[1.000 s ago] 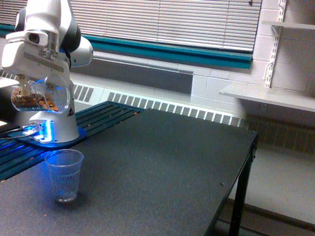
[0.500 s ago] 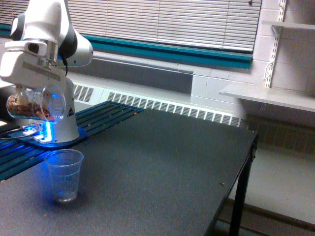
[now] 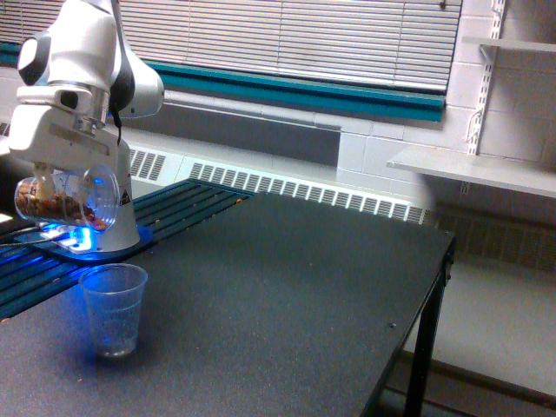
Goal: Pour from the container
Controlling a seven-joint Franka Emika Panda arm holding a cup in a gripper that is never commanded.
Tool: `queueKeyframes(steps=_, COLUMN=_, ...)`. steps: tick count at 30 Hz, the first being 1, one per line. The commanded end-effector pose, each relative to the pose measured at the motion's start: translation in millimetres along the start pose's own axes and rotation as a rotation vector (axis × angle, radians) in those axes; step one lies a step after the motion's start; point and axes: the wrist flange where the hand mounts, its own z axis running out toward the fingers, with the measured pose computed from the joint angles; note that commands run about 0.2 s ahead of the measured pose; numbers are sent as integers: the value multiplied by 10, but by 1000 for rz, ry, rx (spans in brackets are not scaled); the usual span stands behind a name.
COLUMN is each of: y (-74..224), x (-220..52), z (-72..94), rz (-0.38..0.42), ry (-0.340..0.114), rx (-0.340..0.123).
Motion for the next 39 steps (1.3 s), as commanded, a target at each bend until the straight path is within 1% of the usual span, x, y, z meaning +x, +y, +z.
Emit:
queueKeyframes(steps=1, y=6, x=9, z=23, rz=-7, ry=10, rx=-11)
queueKeyframes(steps=15, y=77, x=-31, z=73, rz=-56, ry=3, rx=-63)
queueKeyframes(steps=39, y=97, x=-4, z=96, rz=-116, ry=-8, rx=-118)
